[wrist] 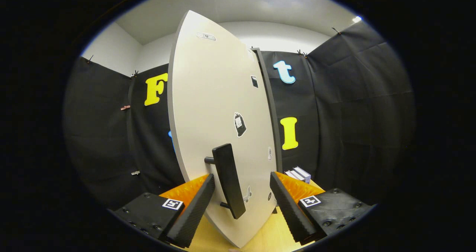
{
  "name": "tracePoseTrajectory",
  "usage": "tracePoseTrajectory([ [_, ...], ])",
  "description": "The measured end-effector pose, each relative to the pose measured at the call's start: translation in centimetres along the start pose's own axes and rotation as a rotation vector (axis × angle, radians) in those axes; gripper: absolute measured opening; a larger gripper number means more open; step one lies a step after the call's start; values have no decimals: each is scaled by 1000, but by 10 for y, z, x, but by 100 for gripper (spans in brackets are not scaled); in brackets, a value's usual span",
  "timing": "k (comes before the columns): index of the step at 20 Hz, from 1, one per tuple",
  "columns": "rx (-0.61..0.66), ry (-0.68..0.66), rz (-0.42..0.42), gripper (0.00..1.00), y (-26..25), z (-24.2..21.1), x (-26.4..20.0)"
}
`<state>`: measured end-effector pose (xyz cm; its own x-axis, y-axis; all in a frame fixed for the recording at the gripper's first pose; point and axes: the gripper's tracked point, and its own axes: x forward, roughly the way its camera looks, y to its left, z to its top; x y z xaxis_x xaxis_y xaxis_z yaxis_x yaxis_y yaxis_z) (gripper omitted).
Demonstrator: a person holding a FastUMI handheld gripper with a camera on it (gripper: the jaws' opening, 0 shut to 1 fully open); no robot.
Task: Open the shoe cabinet door, grab the shoes and put them into the shoe cabinet, then close the shoe cabinet door.
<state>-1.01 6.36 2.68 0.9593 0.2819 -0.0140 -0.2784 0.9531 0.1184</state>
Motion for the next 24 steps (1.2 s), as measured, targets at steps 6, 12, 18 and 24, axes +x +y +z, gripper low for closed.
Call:
tracePoseTrajectory([
  [6,-27,12,45,98,57,-12,37],
  [12,-57,53,114,98,115,-33,84],
  [18,-67,49,135,98,145,-39,100],
  [24,-81,30,114,98,147,-34,100],
])
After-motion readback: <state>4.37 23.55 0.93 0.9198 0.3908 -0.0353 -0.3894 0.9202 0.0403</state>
